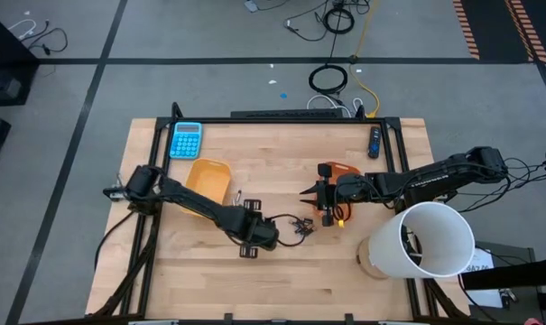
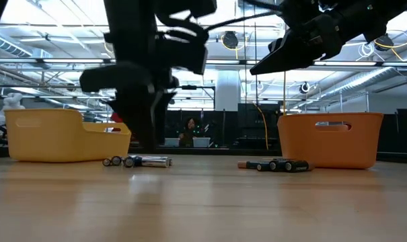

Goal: Sort batteries
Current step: Put the silver battery into the yellow bin

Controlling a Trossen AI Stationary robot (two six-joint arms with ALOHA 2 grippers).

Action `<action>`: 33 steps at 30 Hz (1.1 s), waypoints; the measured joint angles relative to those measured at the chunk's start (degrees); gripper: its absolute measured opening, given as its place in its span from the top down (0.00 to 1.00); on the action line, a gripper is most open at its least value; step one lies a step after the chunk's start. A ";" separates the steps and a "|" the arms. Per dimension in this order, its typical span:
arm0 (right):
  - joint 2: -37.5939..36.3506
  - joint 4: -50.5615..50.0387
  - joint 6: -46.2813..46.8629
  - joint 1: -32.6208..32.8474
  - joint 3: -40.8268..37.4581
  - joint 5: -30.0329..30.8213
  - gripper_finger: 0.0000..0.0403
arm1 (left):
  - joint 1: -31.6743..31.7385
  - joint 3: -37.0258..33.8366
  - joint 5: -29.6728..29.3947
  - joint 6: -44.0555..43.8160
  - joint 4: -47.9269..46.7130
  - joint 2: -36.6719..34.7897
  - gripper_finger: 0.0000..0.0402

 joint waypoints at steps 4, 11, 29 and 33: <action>0.00 0.00 -0.02 0.00 0.00 0.00 0.79 | 0.59 0.00 0.03 1.56 -0.21 1.87 0.50; 0.01 0.02 -0.23 0.01 0.00 0.00 0.79 | 1.66 -0.40 0.68 5.87 1.66 2.20 0.50; 0.00 0.00 -0.43 0.02 0.00 0.00 0.79 | 3.83 -1.11 8.00 18.76 -0.58 2.16 0.60; 0.01 0.00 -0.45 0.02 0.00 0.00 0.79 | 4.24 -1.11 8.43 19.87 -1.08 2.16 0.68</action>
